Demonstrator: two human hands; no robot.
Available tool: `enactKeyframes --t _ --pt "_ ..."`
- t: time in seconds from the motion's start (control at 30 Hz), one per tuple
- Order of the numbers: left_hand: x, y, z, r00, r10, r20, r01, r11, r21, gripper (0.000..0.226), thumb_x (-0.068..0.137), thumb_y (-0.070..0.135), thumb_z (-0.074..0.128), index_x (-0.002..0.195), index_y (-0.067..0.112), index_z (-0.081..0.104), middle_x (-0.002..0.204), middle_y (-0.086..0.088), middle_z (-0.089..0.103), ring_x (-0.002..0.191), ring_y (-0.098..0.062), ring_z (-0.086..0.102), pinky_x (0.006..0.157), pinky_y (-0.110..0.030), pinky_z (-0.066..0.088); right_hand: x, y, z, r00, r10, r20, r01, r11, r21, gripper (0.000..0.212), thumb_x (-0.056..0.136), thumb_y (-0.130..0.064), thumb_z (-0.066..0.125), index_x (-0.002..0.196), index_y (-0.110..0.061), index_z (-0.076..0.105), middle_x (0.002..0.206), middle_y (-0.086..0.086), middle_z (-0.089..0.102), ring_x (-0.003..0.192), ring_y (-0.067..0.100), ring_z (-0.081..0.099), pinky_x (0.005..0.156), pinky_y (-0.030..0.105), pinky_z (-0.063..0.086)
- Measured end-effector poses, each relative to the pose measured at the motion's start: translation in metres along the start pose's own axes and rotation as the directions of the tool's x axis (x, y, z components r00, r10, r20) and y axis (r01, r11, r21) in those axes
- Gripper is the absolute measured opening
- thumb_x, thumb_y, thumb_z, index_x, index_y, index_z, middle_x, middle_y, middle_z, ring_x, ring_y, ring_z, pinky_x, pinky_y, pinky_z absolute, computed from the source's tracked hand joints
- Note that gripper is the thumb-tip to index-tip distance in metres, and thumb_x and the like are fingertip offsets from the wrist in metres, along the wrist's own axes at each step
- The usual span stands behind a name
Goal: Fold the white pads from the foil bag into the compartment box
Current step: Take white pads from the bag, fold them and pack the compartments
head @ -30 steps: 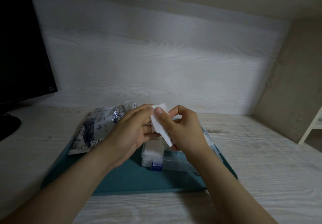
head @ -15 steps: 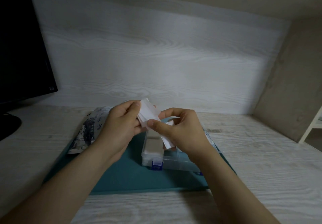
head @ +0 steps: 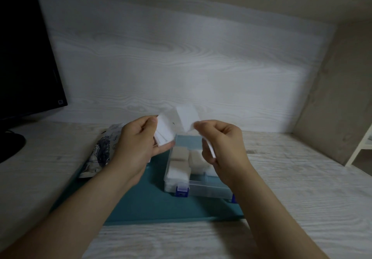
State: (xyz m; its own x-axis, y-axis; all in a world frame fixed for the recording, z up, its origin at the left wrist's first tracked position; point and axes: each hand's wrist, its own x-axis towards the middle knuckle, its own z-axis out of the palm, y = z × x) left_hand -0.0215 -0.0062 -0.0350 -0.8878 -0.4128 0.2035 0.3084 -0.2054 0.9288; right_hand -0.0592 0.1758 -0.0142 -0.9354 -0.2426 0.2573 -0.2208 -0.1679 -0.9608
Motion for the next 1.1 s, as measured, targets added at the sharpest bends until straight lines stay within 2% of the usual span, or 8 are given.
enactKeyframes --t 0.13,0.23,0.43,0.53,0.7,0.8,0.87,1.1 --pt "-0.005 -0.001 0.003 0.994 -0.031 0.108 0.021 0.996 0.088 0.027 0.113 0.021 0.049 0.121 0.010 0.072 0.118 -0.010 0.078 0.111 -0.027 0.075 0.083 -0.040 0.065 -0.007 0.001 0.009 0.992 -0.004 0.123 0.016 0.995 -0.103 0.021 0.092 -0.014 0.078 0.078 0.000 0.072 0.052 0.007 0.050 0.036 0.015 0.036 0.043 0.020 0.029" --pt "-0.008 0.001 0.006 0.986 -0.057 0.154 0.049 0.997 0.057 0.028 0.114 0.019 0.046 0.124 0.008 0.070 0.117 -0.013 0.078 0.111 -0.027 0.076 0.086 -0.042 0.065 -0.008 0.004 0.010 0.996 0.052 0.077 -0.038 0.983 -0.181 0.025 0.091 -0.015 0.080 0.071 -0.005 0.069 0.047 -0.004 0.053 0.035 0.007 0.045 0.039 0.017 0.036" --pt "-0.013 0.009 0.010 0.972 -0.116 0.204 0.134 0.988 -0.076 0.046 0.109 0.044 0.044 0.128 0.005 0.060 0.118 -0.019 0.077 0.111 -0.029 0.076 0.093 -0.047 0.063 -0.007 0.003 0.007 0.994 0.091 0.058 -0.079 0.981 -0.178 0.033 0.091 -0.014 0.078 0.063 -0.011 0.062 0.047 -0.005 0.051 0.036 0.006 0.045 0.039 0.017 0.037" --pt "-0.013 0.006 0.010 0.966 -0.079 0.246 0.092 0.995 -0.040 0.036 0.111 0.029 0.048 0.130 0.003 0.064 0.121 -0.016 0.076 0.117 -0.026 0.074 0.101 -0.047 0.059 -0.007 0.002 0.008 0.995 0.096 0.035 -0.089 0.980 -0.178 0.025 0.091 -0.016 0.079 0.071 -0.009 0.065 0.050 -0.004 0.053 0.036 0.007 0.045 0.040 0.017 0.038" --pt "-0.009 0.002 0.009 0.973 -0.069 0.221 0.078 0.997 -0.030 0.031 0.113 0.018 0.045 0.134 0.009 0.065 0.127 -0.012 0.074 0.120 -0.023 0.072 0.098 -0.042 0.061 -0.008 0.004 0.011 1.000 -0.018 -0.022 0.012 0.967 -0.253 0.012 0.089 -0.022 0.081 0.098 -0.021 0.075 0.062 0.009 0.065 0.044 0.015 0.055 0.041 0.021 0.044" --pt "-0.009 0.000 0.010 0.971 -0.079 0.226 0.088 0.996 -0.030 0.031 0.113 0.017 0.044 0.134 0.009 0.066 0.130 -0.012 0.073 0.121 -0.023 0.071 0.100 -0.042 0.060 -0.005 0.010 0.012 0.990 -0.137 -0.017 0.124 0.933 -0.337 0.003 0.092 -0.025 0.079 0.092 -0.022 0.079 0.061 0.017 0.069 0.043 0.029 0.057 0.041 0.027 0.047" --pt "-0.009 -0.001 0.010 0.968 -0.092 0.235 0.103 0.994 -0.033 0.031 0.114 0.017 0.043 0.133 0.010 0.065 0.131 -0.012 0.073 0.122 -0.023 0.071 0.102 -0.043 0.059 -0.004 0.013 0.013 0.988 -0.155 -0.015 0.139 0.923 -0.359 0.009 0.093 -0.027 0.079 0.088 -0.021 0.081 0.066 0.023 0.070 0.047 0.034 0.060 0.042 0.029 0.050" --pt "-0.011 0.001 0.011 0.961 -0.155 0.229 0.178 0.981 -0.079 0.030 0.113 0.013 0.043 0.131 0.009 0.066 0.127 -0.012 0.075 0.117 -0.024 0.074 0.102 -0.045 0.057 -0.008 0.008 0.013 1.000 -0.016 0.004 0.017 0.955 -0.296 0.027 0.099 -0.027 0.073 0.084 -0.005 0.078 0.061 0.008 0.064 0.044 0.011 0.058 0.040 0.021 0.045"
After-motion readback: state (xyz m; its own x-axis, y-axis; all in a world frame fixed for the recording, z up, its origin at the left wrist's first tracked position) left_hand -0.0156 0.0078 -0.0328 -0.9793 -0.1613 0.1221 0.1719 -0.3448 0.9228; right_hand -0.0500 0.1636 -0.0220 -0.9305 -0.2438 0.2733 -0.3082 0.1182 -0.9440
